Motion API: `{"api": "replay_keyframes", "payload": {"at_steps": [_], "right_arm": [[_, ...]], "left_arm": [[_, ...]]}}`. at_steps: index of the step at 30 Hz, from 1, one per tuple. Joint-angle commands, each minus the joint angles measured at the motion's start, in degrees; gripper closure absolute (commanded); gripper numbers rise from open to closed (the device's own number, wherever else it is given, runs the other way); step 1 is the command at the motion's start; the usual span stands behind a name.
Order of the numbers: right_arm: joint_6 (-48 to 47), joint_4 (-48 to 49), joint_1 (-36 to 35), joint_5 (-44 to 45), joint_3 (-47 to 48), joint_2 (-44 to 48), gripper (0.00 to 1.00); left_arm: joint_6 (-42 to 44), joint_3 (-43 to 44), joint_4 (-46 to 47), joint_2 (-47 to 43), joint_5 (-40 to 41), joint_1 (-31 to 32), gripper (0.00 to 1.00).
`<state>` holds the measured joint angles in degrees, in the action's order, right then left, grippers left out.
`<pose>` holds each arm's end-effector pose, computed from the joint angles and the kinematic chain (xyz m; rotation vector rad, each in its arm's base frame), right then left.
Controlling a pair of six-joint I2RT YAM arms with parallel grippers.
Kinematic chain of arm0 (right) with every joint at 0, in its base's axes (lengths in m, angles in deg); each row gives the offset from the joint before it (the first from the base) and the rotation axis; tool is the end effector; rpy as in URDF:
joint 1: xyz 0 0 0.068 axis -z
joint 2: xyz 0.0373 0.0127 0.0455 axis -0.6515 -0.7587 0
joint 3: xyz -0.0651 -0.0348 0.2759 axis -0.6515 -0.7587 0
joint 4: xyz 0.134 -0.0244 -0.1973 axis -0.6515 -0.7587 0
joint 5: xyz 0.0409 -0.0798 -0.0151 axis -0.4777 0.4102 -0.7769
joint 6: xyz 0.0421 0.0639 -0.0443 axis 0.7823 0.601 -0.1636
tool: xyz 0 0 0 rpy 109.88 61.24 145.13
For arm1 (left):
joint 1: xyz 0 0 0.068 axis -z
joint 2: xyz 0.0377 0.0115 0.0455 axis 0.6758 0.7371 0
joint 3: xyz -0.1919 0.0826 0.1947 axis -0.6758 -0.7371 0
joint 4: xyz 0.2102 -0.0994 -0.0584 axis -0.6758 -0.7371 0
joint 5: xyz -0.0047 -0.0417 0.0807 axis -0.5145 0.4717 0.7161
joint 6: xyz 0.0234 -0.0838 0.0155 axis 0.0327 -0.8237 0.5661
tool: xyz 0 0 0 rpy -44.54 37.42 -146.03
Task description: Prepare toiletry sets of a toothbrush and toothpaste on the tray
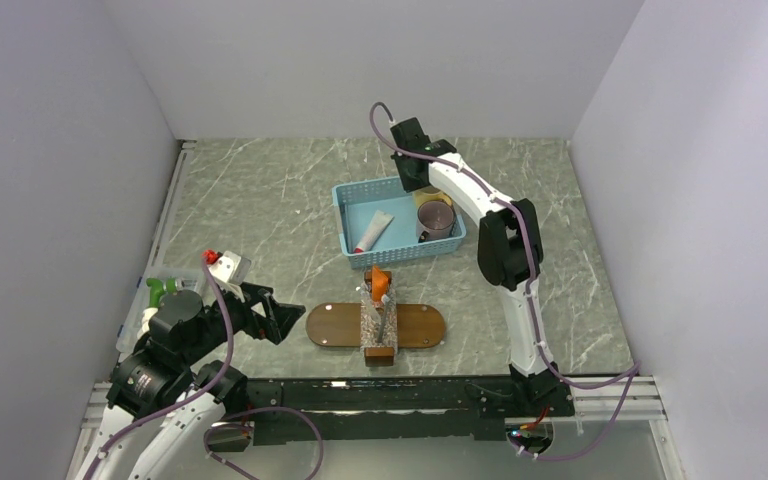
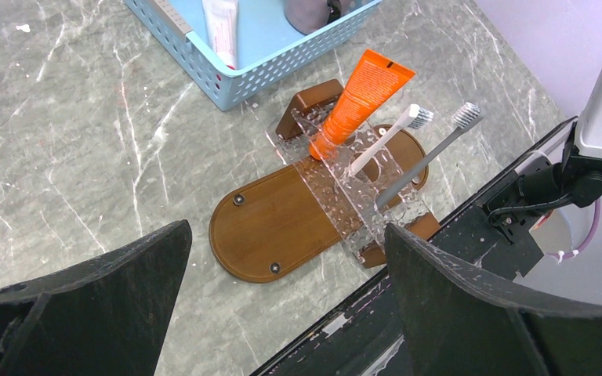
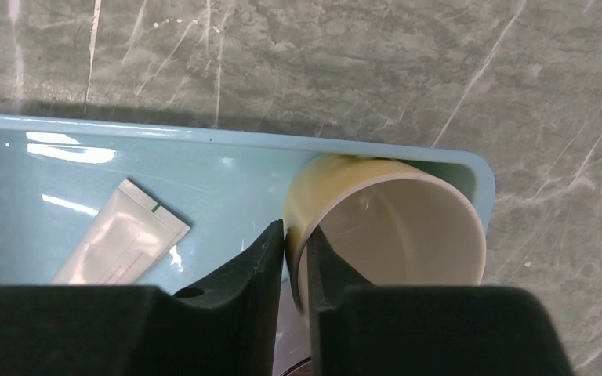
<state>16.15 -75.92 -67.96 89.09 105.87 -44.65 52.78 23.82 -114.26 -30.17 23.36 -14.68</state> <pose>0.4649 0.2185 0.2155 -0.3703 2.4414 -0.0662 0.0579 -0.0497 0.2865 0.2964 1.8923 -0.7673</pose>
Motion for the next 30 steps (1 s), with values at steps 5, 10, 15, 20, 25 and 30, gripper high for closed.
{"api": "replay_keyframes", "payload": {"at_steps": [5,10,15,20,25,30], "right_arm": [[-2.5,-0.6,0.6,0.1,3.8,-0.5,0.9],[-3.8,0.7,0.6,1.0,3.1,1.0,1.0],[-4.6,0.7,0.5,2.0,4.1,3.8,1.0],[-4.8,1.0,0.4,3.7,4.5,8.3,1.0],[-4.7,0.4,0.1,4.3,4.9,12.6,1.0],[-4.9,-1.1,-1.0,5.6,4.4,17.3,1.0]], "left_arm": [[-0.9,-0.2,1.8,0.4,0.8,0.0,0.01],[-0.9,-0.2,1.7,0.2,0.8,0.0,0.01],[-0.9,-0.2,1.8,0.0,0.8,0.0,0.01],[-1.0,-0.2,1.8,-0.3,1.0,0.0,0.01],[-0.9,-0.3,1.8,-0.7,0.8,0.0,0.01],[-0.9,-0.3,1.8,-0.9,0.9,0.0,0.01]]}}
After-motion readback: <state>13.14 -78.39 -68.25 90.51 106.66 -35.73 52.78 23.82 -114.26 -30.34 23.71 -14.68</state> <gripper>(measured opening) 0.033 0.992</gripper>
